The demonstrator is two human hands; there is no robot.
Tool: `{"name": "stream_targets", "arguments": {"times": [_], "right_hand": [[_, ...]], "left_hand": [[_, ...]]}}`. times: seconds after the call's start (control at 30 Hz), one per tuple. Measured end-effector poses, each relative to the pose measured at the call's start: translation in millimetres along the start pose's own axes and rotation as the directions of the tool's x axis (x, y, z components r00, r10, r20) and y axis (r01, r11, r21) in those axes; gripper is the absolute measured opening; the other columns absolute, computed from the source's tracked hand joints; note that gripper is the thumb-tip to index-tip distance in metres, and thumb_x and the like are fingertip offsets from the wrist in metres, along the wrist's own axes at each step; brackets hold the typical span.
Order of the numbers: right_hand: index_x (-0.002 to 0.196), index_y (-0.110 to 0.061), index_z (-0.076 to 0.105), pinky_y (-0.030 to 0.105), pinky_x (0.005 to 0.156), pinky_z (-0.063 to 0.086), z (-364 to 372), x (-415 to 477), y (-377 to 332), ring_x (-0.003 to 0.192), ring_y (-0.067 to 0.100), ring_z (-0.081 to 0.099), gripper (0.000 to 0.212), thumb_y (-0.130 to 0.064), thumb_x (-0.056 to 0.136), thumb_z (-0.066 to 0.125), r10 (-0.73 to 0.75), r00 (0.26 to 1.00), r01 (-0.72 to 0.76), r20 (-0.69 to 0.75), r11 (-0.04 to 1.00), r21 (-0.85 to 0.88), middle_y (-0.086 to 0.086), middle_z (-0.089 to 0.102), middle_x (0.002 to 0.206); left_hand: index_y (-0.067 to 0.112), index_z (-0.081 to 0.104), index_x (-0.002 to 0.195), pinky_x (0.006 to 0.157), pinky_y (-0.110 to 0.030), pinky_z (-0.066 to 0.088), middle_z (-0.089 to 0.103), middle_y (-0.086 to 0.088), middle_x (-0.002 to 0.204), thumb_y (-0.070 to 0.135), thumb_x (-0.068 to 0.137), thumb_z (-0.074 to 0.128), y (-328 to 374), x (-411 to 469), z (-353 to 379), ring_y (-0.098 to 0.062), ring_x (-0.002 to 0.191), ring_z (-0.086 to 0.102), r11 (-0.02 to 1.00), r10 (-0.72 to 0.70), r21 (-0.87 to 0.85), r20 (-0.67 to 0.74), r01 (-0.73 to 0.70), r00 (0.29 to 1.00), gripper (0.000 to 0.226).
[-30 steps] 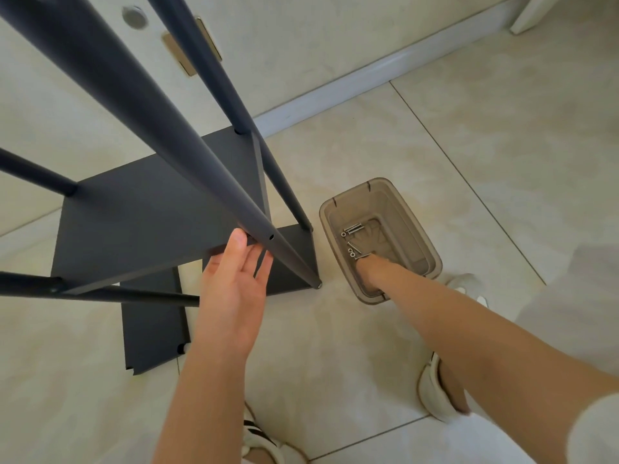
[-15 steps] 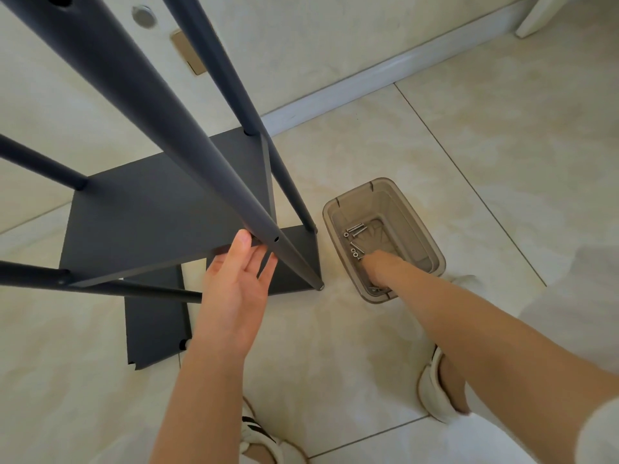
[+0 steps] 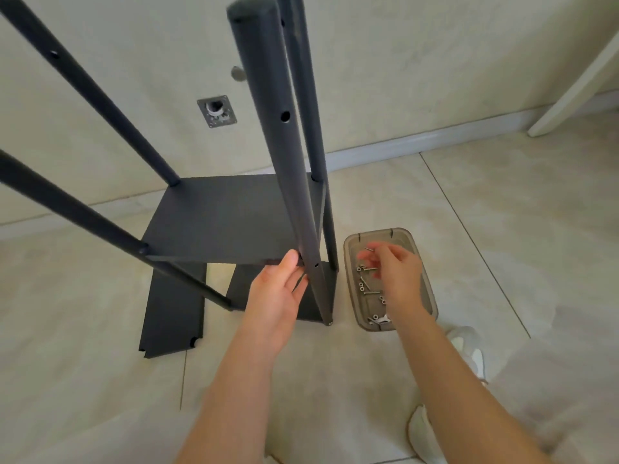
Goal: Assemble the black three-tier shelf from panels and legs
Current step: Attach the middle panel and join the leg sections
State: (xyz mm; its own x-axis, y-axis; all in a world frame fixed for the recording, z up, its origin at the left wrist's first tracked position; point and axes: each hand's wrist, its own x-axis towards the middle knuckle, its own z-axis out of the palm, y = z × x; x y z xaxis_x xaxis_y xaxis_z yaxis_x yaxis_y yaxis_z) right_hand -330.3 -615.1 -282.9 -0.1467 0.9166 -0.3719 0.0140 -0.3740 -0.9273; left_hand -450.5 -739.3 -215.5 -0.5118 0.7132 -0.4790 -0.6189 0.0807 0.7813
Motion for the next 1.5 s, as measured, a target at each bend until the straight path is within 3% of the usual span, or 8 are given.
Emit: {"name": "stream_targets", "arguments": {"times": [0.1, 0.2, 0.37, 0.53, 0.77, 0.97, 1.1, 1.5], "right_hand": [[0.096, -0.019, 0.072, 0.027, 0.064, 0.05, -3, -46, -22, 0.07, 0.014, 0.065, 0.021, -0.01, 0.095, 0.053, -0.026, 0.999, 0.024, 0.018, 0.992, 0.123, 0.003, 0.076, 0.077], [0.109, -0.025, 0.065, 0.024, 0.064, 0.051, -3, -85, -31, 0.072, 0.011, 0.067, 0.024, -0.009, 0.092, 0.057, -0.016, 0.99, -0.006, 0.141, 0.988, 0.153, 0.004, 0.077, 0.083], [0.107, -0.029, 0.065, 0.013, 0.064, 0.051, -3, -125, -28, 0.077, 0.0, 0.068, 0.023, -0.009, 0.096, 0.06, -0.078, 0.924, 0.081, 0.374, 0.997, 0.006, -0.007, 0.078, 0.091], [0.108, -0.034, 0.063, 0.013, 0.067, 0.051, -8, -137, -25, 0.078, 0.0, 0.068, 0.03, -0.007, 0.097, 0.058, -0.131, 0.897, 0.182, 0.422, 0.98, -0.083, -0.012, 0.077, 0.091], [0.125, -0.018, 0.065, 0.015, 0.07, 0.052, -8, -132, -17, 0.084, -0.002, 0.068, 0.03, -0.006, 0.098, 0.056, -0.173, 0.903, 0.243, 0.393, 0.96, -0.136, -0.014, 0.077, 0.093], [0.115, -0.027, 0.066, 0.013, 0.067, 0.052, -3, -129, -12, 0.078, -0.003, 0.066, 0.033, -0.001, 0.097, 0.056, -0.241, 0.915, 0.28, 0.324, 0.957, -0.081, -0.014, 0.076, 0.094], [0.116, -0.021, 0.068, 0.012, 0.068, 0.051, -1, -129, -10, 0.073, -0.003, 0.065, 0.031, -0.001, 0.095, 0.06, -0.244, 0.923, 0.268, 0.298, 0.962, -0.042, -0.011, 0.077, 0.091], [0.094, -0.038, 0.073, 0.024, 0.079, 0.055, 3, -130, -4, 0.078, 0.008, 0.071, 0.027, -0.012, 0.088, 0.073, -0.238, 0.959, 0.255, 0.155, 0.962, -0.1, -0.007, 0.076, 0.077]], "left_hand": [[0.01, 0.058, 0.111, 0.103, -0.03, 0.047, 0.077, -0.004, 0.111, 0.02, 0.102, 0.058, -3, -5, 0, -0.012, 0.104, 0.072, 0.999, -0.008, -0.035, -0.03, 0.007, 1.0, 0.013], [0.008, 0.059, 0.11, 0.1, -0.03, 0.05, 0.077, -0.004, 0.104, 0.02, 0.101, 0.059, -8, -9, 0, -0.015, 0.099, 0.073, 0.997, -0.009, -0.075, -0.056, 0.005, 0.998, 0.015], [0.006, 0.063, 0.108, 0.089, -0.028, 0.053, 0.075, -0.007, 0.098, 0.023, 0.102, 0.059, -13, -16, -4, -0.017, 0.095, 0.071, 0.996, -0.001, -0.095, -0.049, -0.003, 0.999, 0.019], [0.006, 0.064, 0.118, 0.086, -0.026, 0.053, 0.075, -0.006, 0.102, 0.026, 0.103, 0.057, -19, -21, -10, -0.015, 0.096, 0.073, 0.994, -0.02, -0.105, 0.015, 0.021, 1.0, 0.026], [0.013, 0.067, 0.109, 0.076, -0.022, 0.053, 0.077, -0.003, 0.102, 0.027, 0.102, 0.059, -19, -18, -10, -0.013, 0.094, 0.074, 0.996, -0.03, -0.083, 0.004, 0.03, 1.0, 0.018], [0.014, 0.069, 0.1, 0.059, -0.013, 0.053, 0.078, 0.003, 0.085, 0.024, 0.103, 0.055, -16, -15, -6, -0.007, 0.078, 0.074, 0.998, -0.039, -0.043, -0.015, 0.038, 0.999, 0.018], [0.016, 0.069, 0.097, 0.058, -0.012, 0.052, 0.078, 0.005, 0.082, 0.025, 0.103, 0.053, -18, -12, -8, -0.005, 0.075, 0.074, 0.999, -0.022, -0.03, 0.009, 0.023, 1.0, 0.02], [0.02, 0.067, 0.092, 0.052, -0.013, 0.051, 0.075, 0.009, 0.073, 0.033, 0.102, 0.054, -21, -10, -9, -0.003, 0.068, 0.072, 0.998, -0.025, 0.049, -0.016, 0.026, 1.0, 0.021]]}}
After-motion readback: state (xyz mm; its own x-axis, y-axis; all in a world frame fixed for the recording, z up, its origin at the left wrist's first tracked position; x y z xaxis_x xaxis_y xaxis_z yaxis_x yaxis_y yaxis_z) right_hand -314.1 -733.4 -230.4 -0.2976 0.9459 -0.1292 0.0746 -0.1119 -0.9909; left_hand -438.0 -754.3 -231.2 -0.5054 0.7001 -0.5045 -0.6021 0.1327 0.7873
